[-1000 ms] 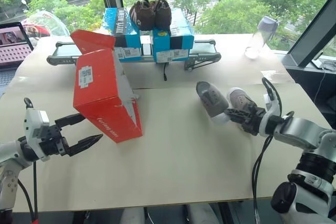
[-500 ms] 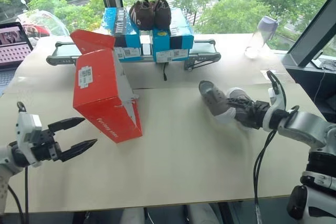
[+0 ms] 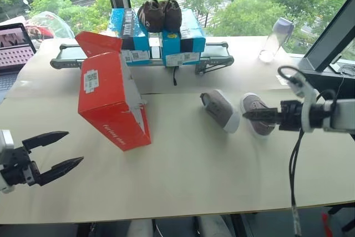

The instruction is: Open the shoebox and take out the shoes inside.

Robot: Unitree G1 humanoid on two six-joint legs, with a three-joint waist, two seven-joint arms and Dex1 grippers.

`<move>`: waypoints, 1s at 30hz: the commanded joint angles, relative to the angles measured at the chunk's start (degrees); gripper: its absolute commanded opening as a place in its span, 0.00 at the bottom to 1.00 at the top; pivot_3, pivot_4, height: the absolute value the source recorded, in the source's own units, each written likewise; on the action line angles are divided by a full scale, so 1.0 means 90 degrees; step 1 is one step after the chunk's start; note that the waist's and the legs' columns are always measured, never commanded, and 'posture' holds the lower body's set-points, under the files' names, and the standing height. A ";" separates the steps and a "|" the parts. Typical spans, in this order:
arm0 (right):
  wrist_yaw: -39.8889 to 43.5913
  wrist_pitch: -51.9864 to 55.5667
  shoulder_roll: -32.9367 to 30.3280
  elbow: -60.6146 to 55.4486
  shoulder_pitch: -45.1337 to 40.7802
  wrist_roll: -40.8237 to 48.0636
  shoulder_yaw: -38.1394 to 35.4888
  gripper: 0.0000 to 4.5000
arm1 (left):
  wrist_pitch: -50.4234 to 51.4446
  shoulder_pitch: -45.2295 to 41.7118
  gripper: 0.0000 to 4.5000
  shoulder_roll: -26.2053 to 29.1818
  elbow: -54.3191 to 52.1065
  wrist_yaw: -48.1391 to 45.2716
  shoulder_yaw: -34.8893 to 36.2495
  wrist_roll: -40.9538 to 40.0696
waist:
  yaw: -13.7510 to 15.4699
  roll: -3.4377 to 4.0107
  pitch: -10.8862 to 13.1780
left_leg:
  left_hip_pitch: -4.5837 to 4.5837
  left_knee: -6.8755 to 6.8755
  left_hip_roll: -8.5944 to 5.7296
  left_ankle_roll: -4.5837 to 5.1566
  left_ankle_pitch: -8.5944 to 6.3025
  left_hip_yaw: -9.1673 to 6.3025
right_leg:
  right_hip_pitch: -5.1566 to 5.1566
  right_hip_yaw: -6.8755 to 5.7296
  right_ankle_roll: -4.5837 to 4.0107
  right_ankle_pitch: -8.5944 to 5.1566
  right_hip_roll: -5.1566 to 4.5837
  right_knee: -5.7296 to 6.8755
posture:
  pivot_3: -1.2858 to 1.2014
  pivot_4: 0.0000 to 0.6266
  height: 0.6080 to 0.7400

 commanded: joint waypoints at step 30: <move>0.3367 -0.2092 0.0763 0.0824 -0.0827 -0.5140 0.2029 0.00 | 0.0062 -0.0154 1.00 0.0076 -0.0181 0.0148 0.0160 -0.0090 | 0.0152 -0.0004 -0.0002 | -0.0007 0.0005 -0.0003 -0.0001 -0.0001 0.0008 | -0.0008 -0.0001 -0.0035 0.0021 -0.0002 0.0005 | 0.52 0.24 1.00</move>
